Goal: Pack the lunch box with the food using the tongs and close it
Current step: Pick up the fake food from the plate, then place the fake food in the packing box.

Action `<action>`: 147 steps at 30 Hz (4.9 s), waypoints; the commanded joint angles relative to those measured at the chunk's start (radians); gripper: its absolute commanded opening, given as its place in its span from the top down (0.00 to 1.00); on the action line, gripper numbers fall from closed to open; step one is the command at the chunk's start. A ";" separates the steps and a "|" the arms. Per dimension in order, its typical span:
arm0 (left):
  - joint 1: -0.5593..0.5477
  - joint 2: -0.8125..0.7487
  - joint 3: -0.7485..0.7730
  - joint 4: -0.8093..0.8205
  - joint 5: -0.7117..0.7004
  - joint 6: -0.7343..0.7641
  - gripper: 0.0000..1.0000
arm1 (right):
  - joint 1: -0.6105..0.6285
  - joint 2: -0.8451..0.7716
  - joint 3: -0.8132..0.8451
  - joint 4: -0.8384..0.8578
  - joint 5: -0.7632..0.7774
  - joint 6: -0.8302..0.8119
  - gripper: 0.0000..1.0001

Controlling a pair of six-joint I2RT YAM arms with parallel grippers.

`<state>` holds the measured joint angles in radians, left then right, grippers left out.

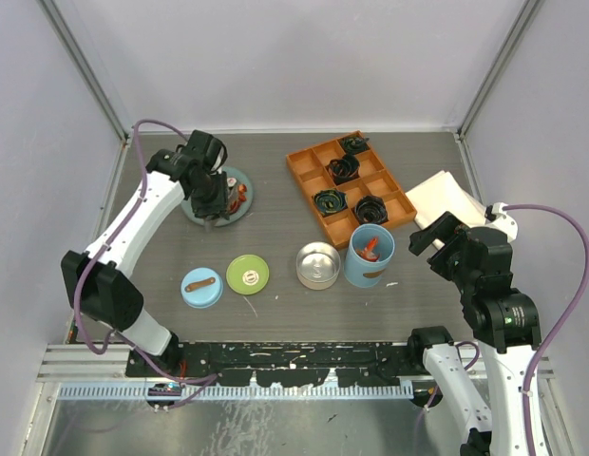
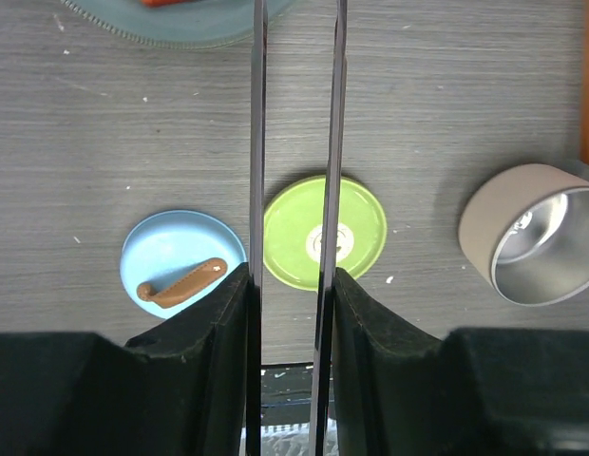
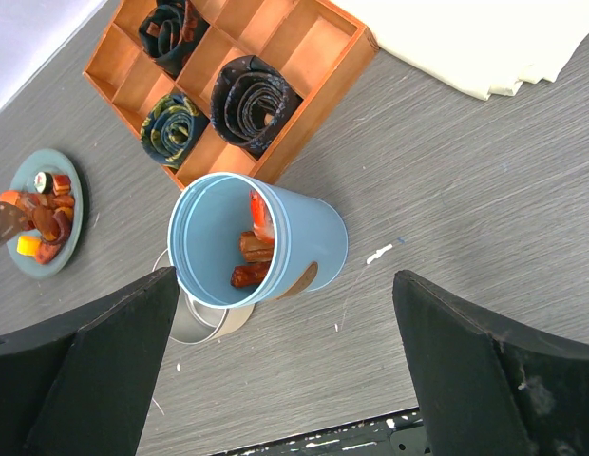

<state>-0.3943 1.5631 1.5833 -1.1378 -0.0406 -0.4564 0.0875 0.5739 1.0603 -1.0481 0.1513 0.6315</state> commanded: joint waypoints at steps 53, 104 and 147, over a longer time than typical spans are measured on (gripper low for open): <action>0.092 0.131 -0.082 0.126 0.094 0.028 0.69 | -0.004 0.018 0.029 0.034 -0.004 0.005 0.00; 0.079 -0.023 0.084 0.040 0.203 0.076 0.88 | -0.003 0.000 0.032 0.026 -0.021 0.014 0.00; -0.565 0.108 0.297 0.056 0.463 0.162 0.84 | -0.003 -0.005 0.034 0.033 -0.031 0.027 0.00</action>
<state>-0.9489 1.6627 1.8141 -1.0893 0.4641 -0.3271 0.0875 0.5804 1.0695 -1.0481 0.1112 0.6506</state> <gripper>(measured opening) 0.260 0.998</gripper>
